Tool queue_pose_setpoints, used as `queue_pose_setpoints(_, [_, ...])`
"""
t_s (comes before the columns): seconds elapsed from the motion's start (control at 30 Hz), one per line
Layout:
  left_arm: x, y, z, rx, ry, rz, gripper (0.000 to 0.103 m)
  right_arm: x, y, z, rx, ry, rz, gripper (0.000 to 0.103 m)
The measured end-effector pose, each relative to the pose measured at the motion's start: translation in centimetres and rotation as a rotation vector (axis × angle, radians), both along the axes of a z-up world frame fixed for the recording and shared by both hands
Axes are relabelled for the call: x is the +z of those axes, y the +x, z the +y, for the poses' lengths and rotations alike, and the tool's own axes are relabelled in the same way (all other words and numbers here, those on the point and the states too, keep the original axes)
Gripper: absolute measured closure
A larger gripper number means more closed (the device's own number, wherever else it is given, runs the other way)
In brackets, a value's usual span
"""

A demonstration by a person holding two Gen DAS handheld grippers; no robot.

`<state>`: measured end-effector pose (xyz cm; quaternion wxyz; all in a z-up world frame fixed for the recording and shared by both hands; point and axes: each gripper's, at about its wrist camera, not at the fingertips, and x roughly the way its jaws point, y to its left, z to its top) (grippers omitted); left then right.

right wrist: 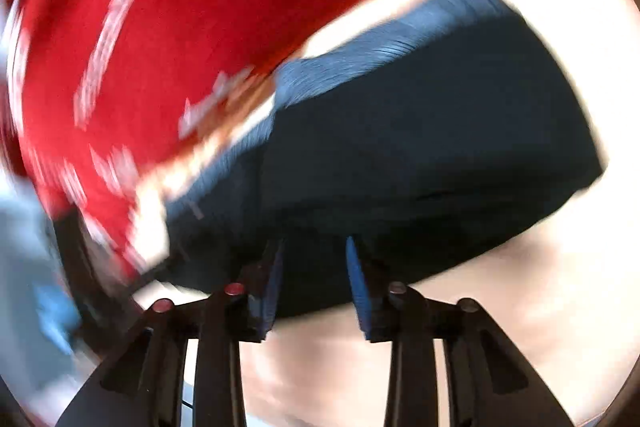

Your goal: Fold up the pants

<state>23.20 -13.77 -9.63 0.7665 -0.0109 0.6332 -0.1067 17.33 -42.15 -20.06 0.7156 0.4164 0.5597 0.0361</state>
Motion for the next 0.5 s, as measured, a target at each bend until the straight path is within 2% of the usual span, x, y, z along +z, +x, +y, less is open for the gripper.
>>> queue_pose_setpoints(0.13, [0.4, 0.6, -1.3, -0.002, -0.032, 0.004, 0.017, -2.0, -1.3, -0.2, -0.060, 0.086, 0.029, 0.059])
queue_pose_setpoints(0.17, [0.4, 0.9, -1.5, -0.006, -0.038, 0.007, 0.017, -2.4, -1.9, -0.7, -0.090, 0.115, 0.029, 0.051])
queue_pose_setpoints(0.2, [0.6, 0.8, -2.1, -0.009, -0.041, 0.010, 0.017, -2.8, -2.5, -0.9, -0.128, 0.132, 0.023, 0.047])
queue_pose_setpoints(0.37, [0.1, 3.0, -5.4, -0.022, -0.047, 0.010, 0.017, -4.3, -3.6, -2.2, -0.303, 0.241, -0.039, 0.045])
queue_pose_setpoints(0.5, [0.0, 3.1, -6.3, -0.022, -0.036, 0.014, 0.017, -5.1, -2.7, -2.7, -0.343, 0.294, -0.048, 0.044])
